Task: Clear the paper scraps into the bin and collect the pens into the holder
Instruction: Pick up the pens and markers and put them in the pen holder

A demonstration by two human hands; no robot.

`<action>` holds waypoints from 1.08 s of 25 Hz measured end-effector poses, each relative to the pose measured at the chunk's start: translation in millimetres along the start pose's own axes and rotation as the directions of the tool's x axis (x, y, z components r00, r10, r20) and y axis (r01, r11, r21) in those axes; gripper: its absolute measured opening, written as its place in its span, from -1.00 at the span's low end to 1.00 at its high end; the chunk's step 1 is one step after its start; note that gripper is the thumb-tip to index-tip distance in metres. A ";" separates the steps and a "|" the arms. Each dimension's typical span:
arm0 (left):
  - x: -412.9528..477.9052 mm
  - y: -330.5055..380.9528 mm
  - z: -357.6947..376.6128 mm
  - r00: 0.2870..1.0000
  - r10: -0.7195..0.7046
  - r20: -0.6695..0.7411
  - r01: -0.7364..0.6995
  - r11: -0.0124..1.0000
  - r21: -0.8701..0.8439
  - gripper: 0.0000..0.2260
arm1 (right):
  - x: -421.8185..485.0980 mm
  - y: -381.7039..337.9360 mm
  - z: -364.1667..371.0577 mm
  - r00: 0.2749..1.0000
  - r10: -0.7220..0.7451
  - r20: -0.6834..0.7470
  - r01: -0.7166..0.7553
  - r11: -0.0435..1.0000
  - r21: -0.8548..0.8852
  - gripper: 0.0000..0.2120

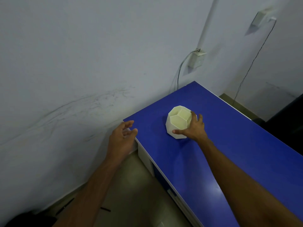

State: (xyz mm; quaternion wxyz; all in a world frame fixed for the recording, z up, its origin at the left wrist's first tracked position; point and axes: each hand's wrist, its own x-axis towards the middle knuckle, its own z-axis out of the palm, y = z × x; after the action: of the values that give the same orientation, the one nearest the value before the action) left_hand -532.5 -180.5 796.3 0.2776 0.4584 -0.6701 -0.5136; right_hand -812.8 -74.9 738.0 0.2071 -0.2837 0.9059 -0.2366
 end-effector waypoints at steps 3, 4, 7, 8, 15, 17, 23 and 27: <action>-4.9 -14.7 -15.7 0.999 -0.006 -0.031 0.007 1.000 0.018 -0.70 | -4.0 -5.9 2.7 0.993 -0.058 -0.103 0.061 0.998 0.028 0.09; -7.8 -20.7 -24.1 0.998 -0.021 -0.056 0.022 1.000 0.015 -0.70 | -10.0 -13.1 7.0 0.984 -0.105 -0.140 0.108 0.994 0.016 0.07; -16.7 -42.0 -48.8 0.986 -0.077 -0.149 0.074 0.997 -0.029 -0.71 | -41.3 -46.5 30.3 0.943 -0.297 -0.150 0.307 0.951 0.043 0.06; -21.5 -51.5 -60.6 0.976 -0.102 -0.192 0.094 0.994 -0.047 -0.72 | -55.5 -63.1 44.7 0.924 -0.367 -0.108 0.375 0.925 0.065 0.06; -134.5 -158.6 -180.2 0.728 -0.386 -0.566 0.303 0.922 -0.239 -0.79 | -190.5 -174.8 205.7 0.615 -0.720 0.322 0.724 0.677 0.132 0.09; -192.2 -198.5 -201.3 0.594 -0.490 -0.638 0.360 0.871 -0.334 -0.82 | -232.1 -180.5 253.8 0.493 -0.757 0.429 0.796 0.591 0.130 0.08; -377.4 -347.0 -206.2 0.128 -0.736 -0.664 0.404 0.650 -0.643 -0.80 | -355.7 -149.1 423.9 0.134 -0.687 0.714 0.925 0.345 0.158 0.09; -433.4 -459.4 -172.9 -0.009 -0.780 -0.626 0.413 0.567 -0.712 -0.81 | -396.9 -102.3 542.2 0.020 -0.641 0.768 0.938 0.277 0.206 0.08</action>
State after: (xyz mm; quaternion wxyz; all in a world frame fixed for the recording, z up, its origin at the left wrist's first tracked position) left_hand -51.1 110.4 461.0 0.4172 0.8486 -0.0197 -0.3248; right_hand -195.1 -75.1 454.6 0.3202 -0.8477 0.4230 0.0000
